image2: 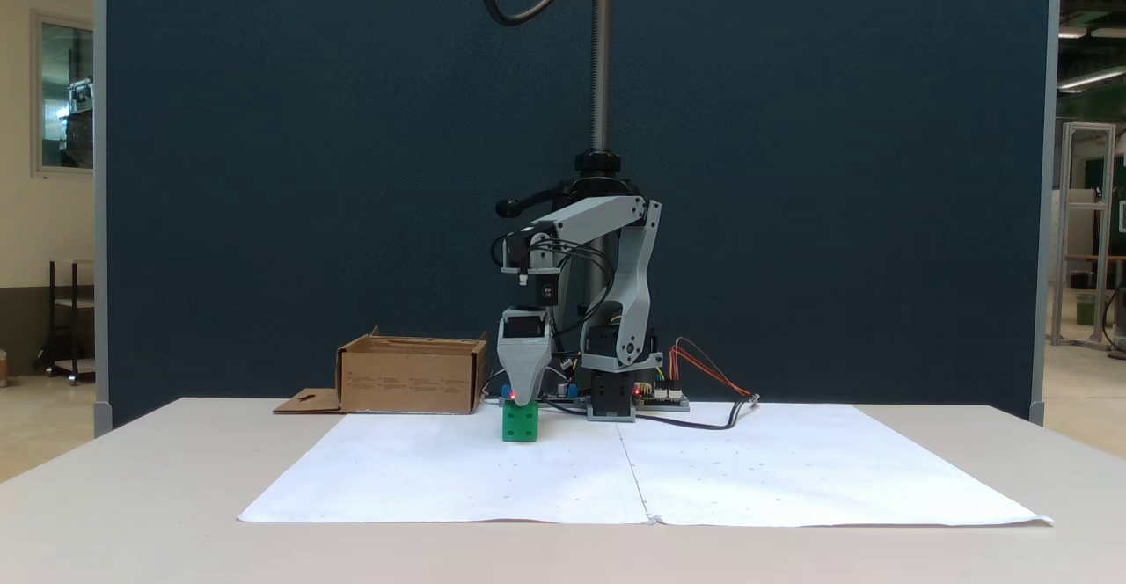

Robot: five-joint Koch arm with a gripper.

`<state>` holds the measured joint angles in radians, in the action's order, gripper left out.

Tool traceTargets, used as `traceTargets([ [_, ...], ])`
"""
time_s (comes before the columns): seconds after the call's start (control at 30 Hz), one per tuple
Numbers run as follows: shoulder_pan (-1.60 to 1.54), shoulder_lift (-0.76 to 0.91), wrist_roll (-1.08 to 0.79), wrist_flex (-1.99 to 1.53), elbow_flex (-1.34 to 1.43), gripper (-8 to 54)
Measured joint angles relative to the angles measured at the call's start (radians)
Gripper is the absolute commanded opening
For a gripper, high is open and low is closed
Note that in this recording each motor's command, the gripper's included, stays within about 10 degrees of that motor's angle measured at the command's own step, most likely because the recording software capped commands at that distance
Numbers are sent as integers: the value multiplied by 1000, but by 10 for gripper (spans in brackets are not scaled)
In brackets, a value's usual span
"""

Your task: Grasp a green dice and put it in the bin.

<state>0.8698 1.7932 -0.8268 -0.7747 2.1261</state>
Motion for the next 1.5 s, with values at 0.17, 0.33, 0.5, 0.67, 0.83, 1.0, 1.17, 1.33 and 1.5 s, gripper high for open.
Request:
traceTargets([
  [0.17,2,-21,0,18,-21,463],
  [0.33,2,-54,0,23,-57,463],
  [0.5,2,-54,0,23,-58,464],
  [0.67,17,-54,-9,23,-58,464],
  [0.83,20,-54,-51,23,-58,464],
  [1.0,20,-54,-87,23,-58,464],
  [1.17,20,-54,-94,23,-58,465],
  [1.33,20,-67,-94,23,-58,464],
  [1.5,20,-69,-94,23,-58,463],
])
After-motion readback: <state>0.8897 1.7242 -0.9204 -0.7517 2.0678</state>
